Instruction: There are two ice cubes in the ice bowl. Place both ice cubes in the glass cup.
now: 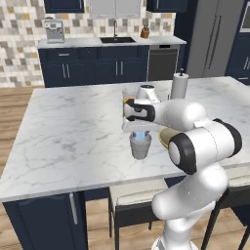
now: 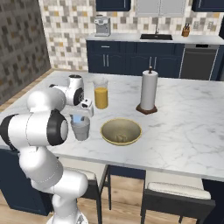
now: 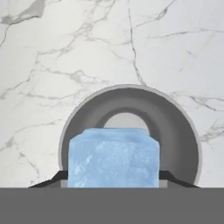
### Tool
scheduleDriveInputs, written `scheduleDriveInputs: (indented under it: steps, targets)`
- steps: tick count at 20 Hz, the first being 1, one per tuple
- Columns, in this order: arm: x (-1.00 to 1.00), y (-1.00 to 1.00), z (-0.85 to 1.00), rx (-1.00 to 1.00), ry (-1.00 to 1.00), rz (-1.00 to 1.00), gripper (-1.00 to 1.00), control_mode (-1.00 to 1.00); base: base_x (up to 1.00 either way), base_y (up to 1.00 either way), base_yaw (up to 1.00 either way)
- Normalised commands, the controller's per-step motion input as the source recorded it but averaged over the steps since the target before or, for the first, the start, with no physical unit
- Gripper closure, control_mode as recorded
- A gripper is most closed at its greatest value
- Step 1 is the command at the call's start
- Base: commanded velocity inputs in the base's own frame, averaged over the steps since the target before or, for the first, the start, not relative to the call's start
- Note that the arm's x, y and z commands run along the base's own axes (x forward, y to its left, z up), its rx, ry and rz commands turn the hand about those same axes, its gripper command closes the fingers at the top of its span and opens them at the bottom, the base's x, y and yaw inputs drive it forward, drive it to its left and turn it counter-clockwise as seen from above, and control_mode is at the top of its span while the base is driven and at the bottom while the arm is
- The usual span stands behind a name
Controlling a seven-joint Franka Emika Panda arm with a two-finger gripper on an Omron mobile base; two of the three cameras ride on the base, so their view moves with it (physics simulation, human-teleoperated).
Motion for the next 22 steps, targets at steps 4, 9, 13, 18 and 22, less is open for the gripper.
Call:
scheduleDriveInputs:
  steps: [4,9,13,18,22]
  targets:
    - [0.0,-0.24,0.0,-0.01,0.0,0.03,1.0,-1.0,0.0,0.0,0.0]
    - [0.04,-0.1,0.0,-0.02,0.0,0.02,1.0,-1.0,0.0,0.0,0.0]
    - [0.23,0.0,0.0,-0.02,0.0,0.0,1.0,-1.0,0.0,0.0,0.0]
    - [0.09,0.02,-0.12,-0.01,0.0,0.0,1.0,-1.0,0.0,0.0,0.0]
    - [0.0,0.1,-0.25,0.0,0.0,0.0,1.0,-1.0,0.0,0.0,0.0]
